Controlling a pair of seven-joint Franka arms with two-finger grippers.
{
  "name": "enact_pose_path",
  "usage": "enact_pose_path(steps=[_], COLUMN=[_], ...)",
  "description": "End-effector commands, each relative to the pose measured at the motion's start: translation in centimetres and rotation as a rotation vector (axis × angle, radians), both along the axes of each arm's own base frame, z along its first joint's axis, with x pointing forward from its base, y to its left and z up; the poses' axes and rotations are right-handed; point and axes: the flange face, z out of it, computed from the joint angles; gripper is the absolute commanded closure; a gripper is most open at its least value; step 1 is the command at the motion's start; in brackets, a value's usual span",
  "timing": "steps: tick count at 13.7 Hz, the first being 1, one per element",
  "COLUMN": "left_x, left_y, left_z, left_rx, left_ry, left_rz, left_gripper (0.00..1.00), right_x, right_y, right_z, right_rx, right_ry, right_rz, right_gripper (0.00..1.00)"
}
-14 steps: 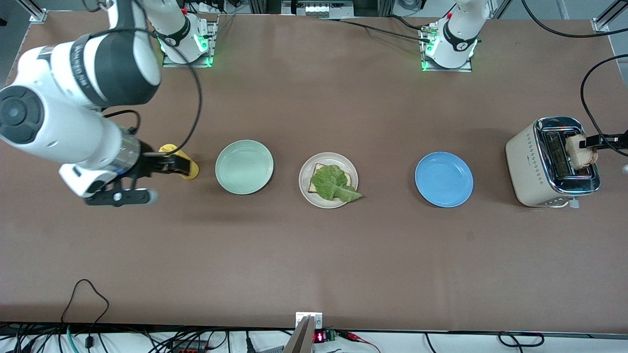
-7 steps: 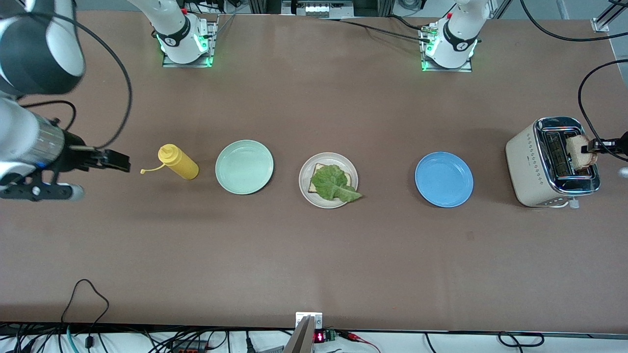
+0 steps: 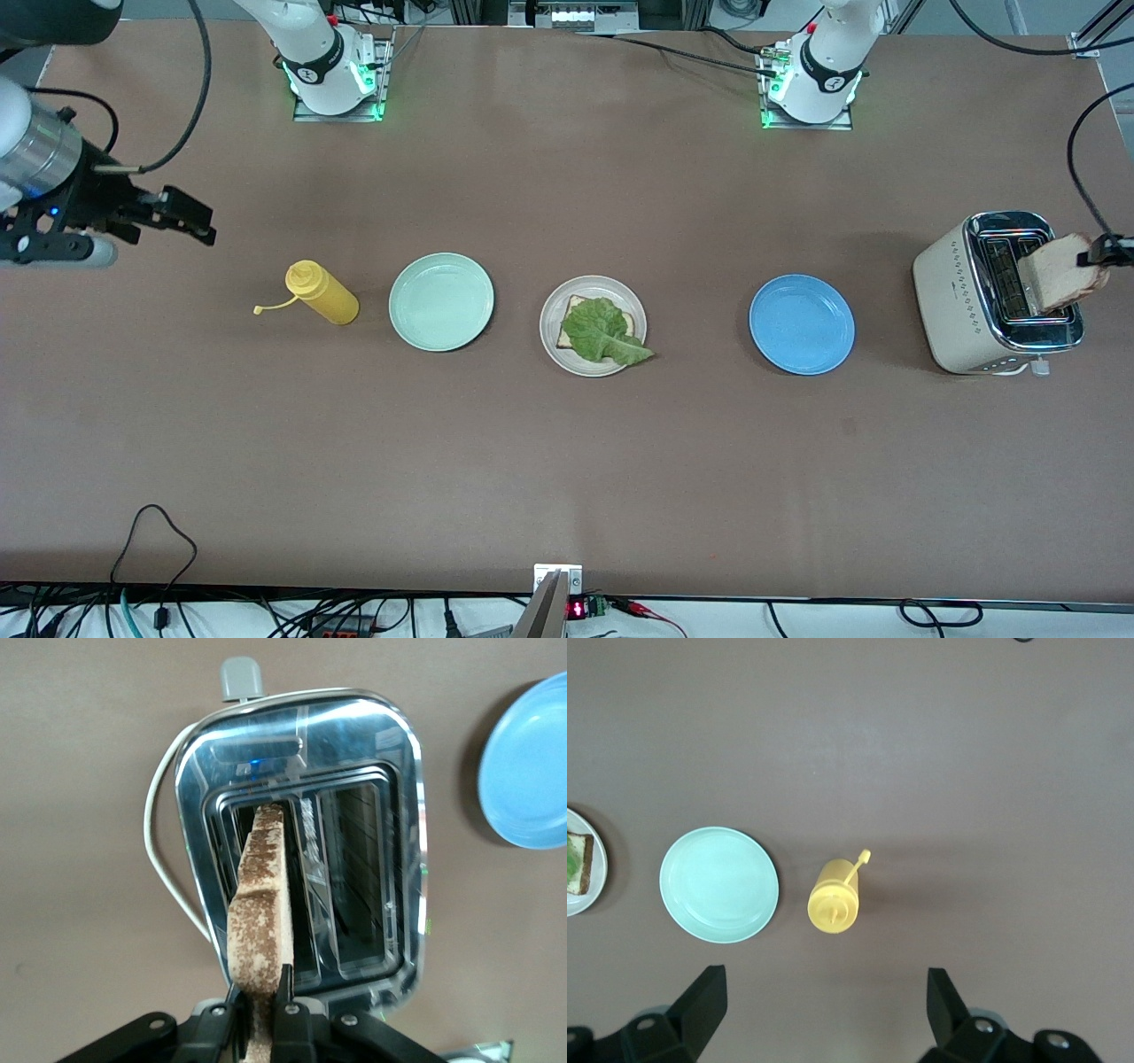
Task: Make sandwich in beige plate with both arms
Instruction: 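Lift the second bread slice from the toaster with the left gripper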
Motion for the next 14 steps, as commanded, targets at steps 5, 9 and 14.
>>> enact_pose_path(steps=[5, 9, 14], left_x=[0.7, 2.8, 6.0], left_y=[-5.9, -15.4, -30.6], left_z=[12.7, 12.1, 7.2], left_rx=[-0.023, -0.090, -0.207], left_ry=[0.017, 0.090, 0.158], left_rz=[-0.105, -0.280, -0.448], left_gripper=[0.99, 0.99, 0.99], right_x=[-2.7, -2.7, -2.6], right_y=[-0.2, -1.6, -2.4], right_z=[0.8, 1.2, 1.1], right_rx=[-0.018, -0.022, -0.023], right_ry=[-0.028, -0.039, -0.040], right_rz=[-0.013, -0.022, -0.034], right_gripper=[0.00, 0.00, 0.00])
